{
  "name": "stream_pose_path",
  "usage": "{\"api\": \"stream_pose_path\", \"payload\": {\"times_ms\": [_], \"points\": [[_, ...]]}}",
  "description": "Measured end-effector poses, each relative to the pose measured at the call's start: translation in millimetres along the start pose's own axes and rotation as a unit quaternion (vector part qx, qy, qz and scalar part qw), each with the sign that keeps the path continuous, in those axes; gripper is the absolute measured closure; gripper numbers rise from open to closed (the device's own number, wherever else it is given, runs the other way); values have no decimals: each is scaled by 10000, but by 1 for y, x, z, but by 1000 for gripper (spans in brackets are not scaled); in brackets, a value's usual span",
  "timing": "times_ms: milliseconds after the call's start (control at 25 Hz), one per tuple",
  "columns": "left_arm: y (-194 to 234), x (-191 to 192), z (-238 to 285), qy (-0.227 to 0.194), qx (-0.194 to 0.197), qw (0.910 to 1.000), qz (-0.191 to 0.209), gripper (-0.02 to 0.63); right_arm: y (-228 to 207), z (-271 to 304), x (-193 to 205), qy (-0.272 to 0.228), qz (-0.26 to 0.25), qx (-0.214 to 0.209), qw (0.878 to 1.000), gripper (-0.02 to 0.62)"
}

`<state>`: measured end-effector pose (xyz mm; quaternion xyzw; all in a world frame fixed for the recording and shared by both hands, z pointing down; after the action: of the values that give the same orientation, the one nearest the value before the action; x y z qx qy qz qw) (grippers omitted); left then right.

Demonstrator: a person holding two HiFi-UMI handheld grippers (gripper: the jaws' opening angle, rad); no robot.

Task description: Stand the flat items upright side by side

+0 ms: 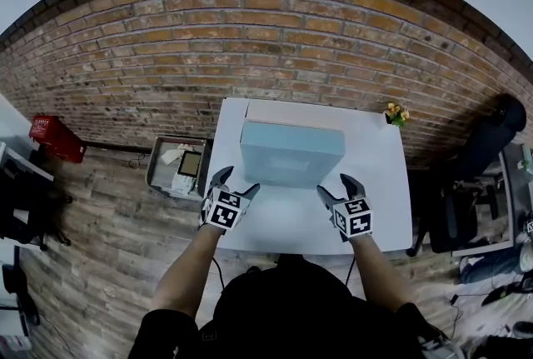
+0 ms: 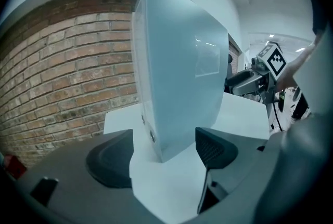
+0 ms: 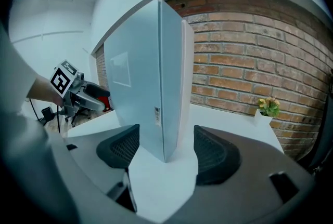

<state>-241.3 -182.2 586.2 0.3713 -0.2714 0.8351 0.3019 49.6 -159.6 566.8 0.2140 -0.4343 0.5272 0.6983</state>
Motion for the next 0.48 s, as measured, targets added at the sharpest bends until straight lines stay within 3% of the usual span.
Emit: {"api": "stream_pose_path", "payload": {"times_ms": [320, 480], "points": [[-11, 13, -35, -219, 38, 9995, -203, 232, 21, -41, 28, -168, 313, 191, 9992, 275], [-22, 7, -57, -544, 170, 9977, -358, 239, 34, -65, 48, -148, 506, 264, 9983, 293]]}}
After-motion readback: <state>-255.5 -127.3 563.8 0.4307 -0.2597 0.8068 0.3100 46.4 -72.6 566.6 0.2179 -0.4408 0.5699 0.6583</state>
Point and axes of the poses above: the fingertips, and each gripper's own axes: z forward along the fingers, y to its left, x out of its underside, the point moved 6 cm from there along -z, backward along the fingers, and after that the axes turned 12 degrees about z, right-handed, at the moved point
